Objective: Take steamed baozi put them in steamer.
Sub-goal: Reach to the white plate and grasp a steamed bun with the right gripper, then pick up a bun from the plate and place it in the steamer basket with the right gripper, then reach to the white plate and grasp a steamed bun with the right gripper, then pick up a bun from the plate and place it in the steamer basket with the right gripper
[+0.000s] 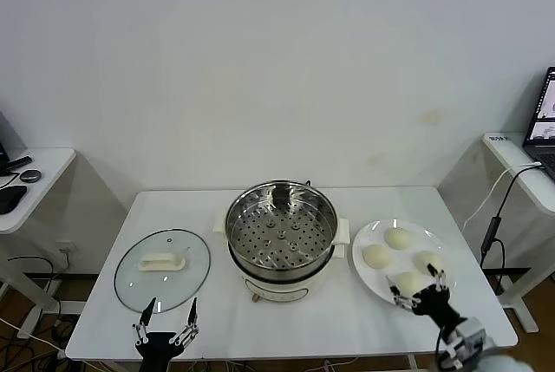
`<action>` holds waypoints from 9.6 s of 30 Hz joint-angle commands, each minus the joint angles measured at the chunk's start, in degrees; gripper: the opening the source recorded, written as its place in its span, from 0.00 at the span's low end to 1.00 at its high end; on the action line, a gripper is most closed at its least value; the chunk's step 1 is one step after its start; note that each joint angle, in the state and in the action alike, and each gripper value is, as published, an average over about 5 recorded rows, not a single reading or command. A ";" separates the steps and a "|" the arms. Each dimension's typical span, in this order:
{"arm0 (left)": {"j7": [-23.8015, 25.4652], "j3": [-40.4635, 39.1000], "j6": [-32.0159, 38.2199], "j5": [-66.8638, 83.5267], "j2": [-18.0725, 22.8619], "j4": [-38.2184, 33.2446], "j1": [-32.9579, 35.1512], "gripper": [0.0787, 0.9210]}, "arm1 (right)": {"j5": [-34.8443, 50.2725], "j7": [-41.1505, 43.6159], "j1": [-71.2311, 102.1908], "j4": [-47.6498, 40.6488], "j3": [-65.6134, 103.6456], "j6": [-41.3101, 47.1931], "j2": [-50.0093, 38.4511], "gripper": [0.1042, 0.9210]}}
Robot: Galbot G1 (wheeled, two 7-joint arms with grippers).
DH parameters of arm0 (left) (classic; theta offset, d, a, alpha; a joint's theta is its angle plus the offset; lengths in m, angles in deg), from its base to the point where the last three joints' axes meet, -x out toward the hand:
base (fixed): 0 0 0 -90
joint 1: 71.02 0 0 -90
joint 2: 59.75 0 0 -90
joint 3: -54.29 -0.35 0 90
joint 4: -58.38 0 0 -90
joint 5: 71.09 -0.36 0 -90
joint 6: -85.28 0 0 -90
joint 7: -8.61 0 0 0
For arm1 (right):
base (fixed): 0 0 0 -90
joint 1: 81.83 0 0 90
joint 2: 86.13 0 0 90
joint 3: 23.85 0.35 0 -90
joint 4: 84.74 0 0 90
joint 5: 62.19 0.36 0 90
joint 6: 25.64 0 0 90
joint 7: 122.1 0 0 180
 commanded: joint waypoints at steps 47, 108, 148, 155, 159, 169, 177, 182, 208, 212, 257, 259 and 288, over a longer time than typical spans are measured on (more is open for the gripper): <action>1.80 4.90 3.12 -2.30 2.60 1.17 -0.83 0.88 | -29.13 42.04 -82.44 -64.54 -69.34 -5.92 -1.61 0.88; 1.75 6.47 3.47 0.04 1.95 -2.73 -1.40 0.88 | 8.54 45.30 -121.10 -38.71 -109.46 -27.39 14.50 0.42; 1.45 7.39 4.03 -0.07 3.59 -2.72 -1.00 0.88 | -26.79 32.95 -105.39 -62.35 -99.91 -50.33 22.84 0.79; 1.52 7.41 3.91 0.01 3.41 -3.28 -0.96 0.88 | -5.37 39.68 -114.18 -48.55 -105.37 -34.77 14.52 0.88; 1.54 7.30 3.74 0.12 3.10 -3.29 -1.26 0.88 | 9.05 42.58 -120.66 -35.70 -110.70 -16.92 5.33 0.88; 1.33 7.20 2.93 0.17 2.01 -3.57 -1.56 0.88 | 9.35 43.86 -127.13 -17.69 -115.93 15.75 -14.98 0.88; 1.40 6.90 3.40 -0.26 1.82 -2.27 -1.99 0.88 | 6.06 41.14 -119.44 -16.65 -115.46 20.42 -26.39 0.88; 1.63 6.98 3.77 -1.06 1.96 -1.83 -2.39 0.88 | 3.64 42.63 -108.00 -20.63 -107.66 15.68 -28.54 0.88; 1.58 8.00 4.52 -3.31 2.71 -0.76 -2.09 0.88 | -6.09 38.50 -83.78 -39.84 -89.52 11.79 -11.45 0.88; 1.43 8.20 4.73 -3.31 2.73 -0.42 -2.18 0.88 | -7.50 37.72 -83.26 -42.42 -88.60 11.55 -9.11 0.88; 1.65 6.85 4.66 -1.81 1.31 -1.26 -3.66 0.88 | 27.79 40.03 -139.26 -19.80 -119.85 22.76 -10.90 0.47; 1.65 7.10 4.67 -1.57 1.18 -1.21 -3.79 0.88 | 31.18 38.52 -139.89 -18.47 -120.78 25.00 -8.20 0.48; 1.14 9.41 6.77 -3.53 3.15 1.27 -4.05 0.88 | 31.32 24.49 -111.70 -39.14 -115.79 36.58 21.30 0.49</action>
